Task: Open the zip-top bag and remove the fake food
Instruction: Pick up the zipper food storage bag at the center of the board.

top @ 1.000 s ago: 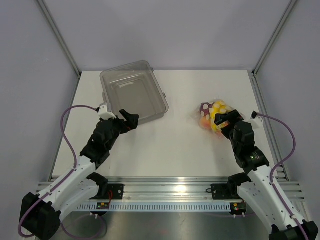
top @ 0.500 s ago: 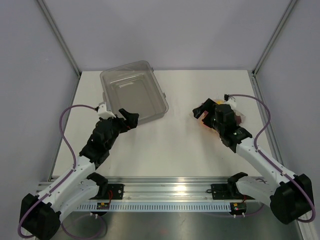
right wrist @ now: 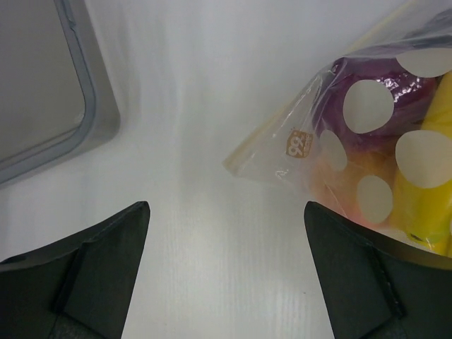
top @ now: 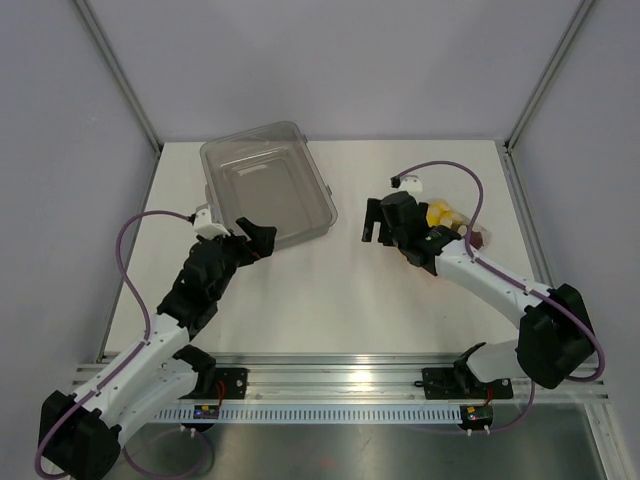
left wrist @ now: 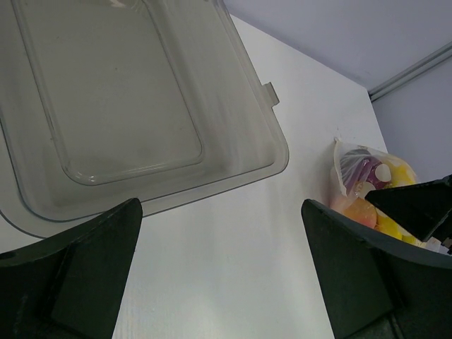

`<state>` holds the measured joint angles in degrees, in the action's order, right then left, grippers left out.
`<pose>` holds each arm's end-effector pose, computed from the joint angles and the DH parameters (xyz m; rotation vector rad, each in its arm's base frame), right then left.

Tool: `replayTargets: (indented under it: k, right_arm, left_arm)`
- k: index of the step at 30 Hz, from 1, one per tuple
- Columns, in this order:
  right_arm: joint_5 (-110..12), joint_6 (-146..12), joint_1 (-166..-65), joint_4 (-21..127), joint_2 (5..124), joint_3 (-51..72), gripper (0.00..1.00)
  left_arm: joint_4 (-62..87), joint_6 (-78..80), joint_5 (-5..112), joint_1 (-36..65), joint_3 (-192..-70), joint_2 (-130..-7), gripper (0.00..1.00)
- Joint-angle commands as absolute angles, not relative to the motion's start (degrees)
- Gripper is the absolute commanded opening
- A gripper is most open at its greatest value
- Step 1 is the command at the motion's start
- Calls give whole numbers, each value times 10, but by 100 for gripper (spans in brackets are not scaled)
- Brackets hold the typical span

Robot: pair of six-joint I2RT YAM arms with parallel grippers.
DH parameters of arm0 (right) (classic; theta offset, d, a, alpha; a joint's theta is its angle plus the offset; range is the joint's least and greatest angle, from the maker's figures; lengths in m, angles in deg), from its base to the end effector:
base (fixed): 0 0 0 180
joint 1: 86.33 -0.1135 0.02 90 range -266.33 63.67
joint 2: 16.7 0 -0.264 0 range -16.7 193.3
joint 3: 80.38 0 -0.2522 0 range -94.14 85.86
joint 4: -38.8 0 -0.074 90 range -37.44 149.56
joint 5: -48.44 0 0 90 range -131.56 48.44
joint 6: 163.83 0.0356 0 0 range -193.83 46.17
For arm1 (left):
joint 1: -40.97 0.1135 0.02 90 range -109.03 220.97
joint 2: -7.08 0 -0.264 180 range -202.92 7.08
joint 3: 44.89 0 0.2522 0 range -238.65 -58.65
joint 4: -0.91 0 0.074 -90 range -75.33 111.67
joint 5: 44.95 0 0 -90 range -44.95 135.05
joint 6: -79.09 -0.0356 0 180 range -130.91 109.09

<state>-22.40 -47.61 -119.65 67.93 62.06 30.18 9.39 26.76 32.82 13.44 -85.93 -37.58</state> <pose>0.2585 0.1560 0.2647 0.0427 2.2057 0.2051 0.1722 -0.0813 0.2603 -0.3168 1.7931 -0.6263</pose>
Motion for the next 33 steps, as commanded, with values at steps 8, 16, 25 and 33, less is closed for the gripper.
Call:
replayTargets:
  k: [8, 16, 25, 33]
  right_arm:
    - [-61, -634, -1282, 657, 634, 274, 94]
    - [-12, -669, -1283, 657, 701, 251, 87]
    - [78, -687, -1282, 678, 808, 188, 84]
    - [115, -679, -1283, 700, 859, 160, 75]
  left_arm:
    - [89, 256, 317, 134, -877, -357, 99]
    - [91, 255, 317, 135, -879, -359, 99]
    - [93, 254, 314, 134, -878, -354, 99]
    - [95, 253, 312, 135, -878, -355, 99]
